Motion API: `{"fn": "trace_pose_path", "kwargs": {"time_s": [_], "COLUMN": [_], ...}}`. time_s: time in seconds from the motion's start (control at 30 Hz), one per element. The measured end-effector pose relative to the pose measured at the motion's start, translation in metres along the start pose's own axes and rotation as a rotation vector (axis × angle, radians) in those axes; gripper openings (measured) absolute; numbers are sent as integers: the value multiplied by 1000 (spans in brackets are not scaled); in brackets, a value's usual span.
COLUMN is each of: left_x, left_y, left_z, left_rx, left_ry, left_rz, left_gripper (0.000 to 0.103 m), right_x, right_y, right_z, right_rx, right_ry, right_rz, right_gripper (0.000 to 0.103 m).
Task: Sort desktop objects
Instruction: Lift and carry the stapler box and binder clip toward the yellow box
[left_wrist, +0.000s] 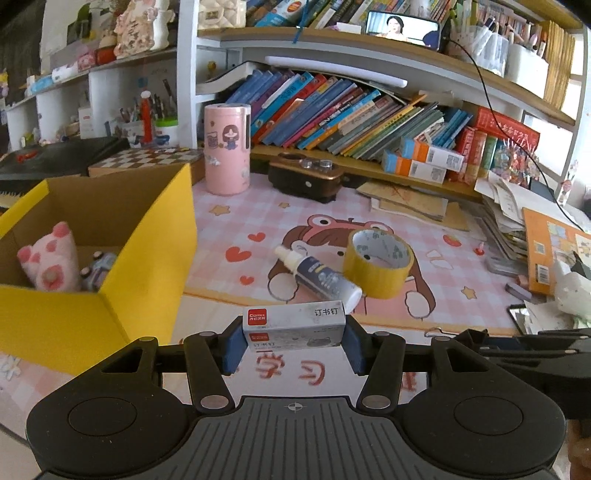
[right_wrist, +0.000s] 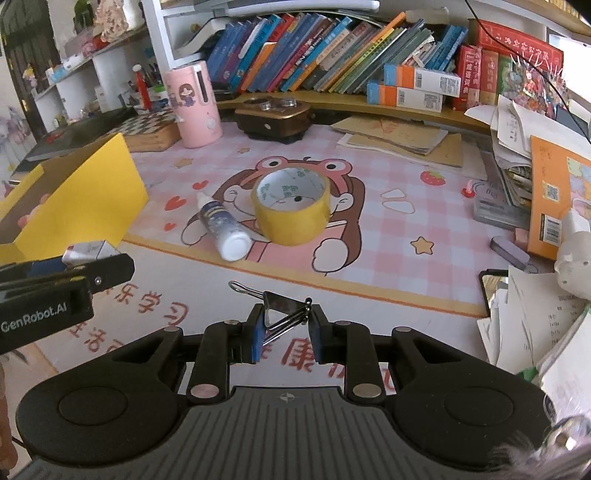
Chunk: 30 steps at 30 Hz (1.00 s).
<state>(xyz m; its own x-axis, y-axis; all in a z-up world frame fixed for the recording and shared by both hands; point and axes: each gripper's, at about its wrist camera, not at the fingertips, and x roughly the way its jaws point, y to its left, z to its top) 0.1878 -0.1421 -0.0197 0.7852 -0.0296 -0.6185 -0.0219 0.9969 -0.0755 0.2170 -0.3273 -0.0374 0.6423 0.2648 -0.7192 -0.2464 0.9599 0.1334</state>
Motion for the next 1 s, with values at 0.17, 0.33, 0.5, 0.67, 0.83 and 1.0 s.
{"fn": "trace_pose_path", "kwargs": {"time_s": [0.17,0.33,0.5,0.67,0.83,1.0], "left_x": [-17,-33,-48,-68,-88,-107], "left_y": [11,25,42,66,96,125], "left_z": [-11,-21,-31,-39,-47,-56], "left_rx": [-15,-23,-31,-44,-71,-91], "left_ry": [-2,-5,-6,-22,-29,-35], "left_rz": [-1,-3,-6,-3,5,6], "left_gripper": [52,52,52,52,52,52], "right_x": [-10,-20,-28,-36,-44,-52], "right_y": [16,37,60,87,120,151], "right_z": [-8,-16,-25,-35,-46,-58], "right_rx": [-17,-43,-53,-60,-65,-73], "right_ry": [-3,-1,0,-3,5,12], "right_rz": [8,22,27,34,45,54], "right_gripper": [23,23,23,23,23,23]}}
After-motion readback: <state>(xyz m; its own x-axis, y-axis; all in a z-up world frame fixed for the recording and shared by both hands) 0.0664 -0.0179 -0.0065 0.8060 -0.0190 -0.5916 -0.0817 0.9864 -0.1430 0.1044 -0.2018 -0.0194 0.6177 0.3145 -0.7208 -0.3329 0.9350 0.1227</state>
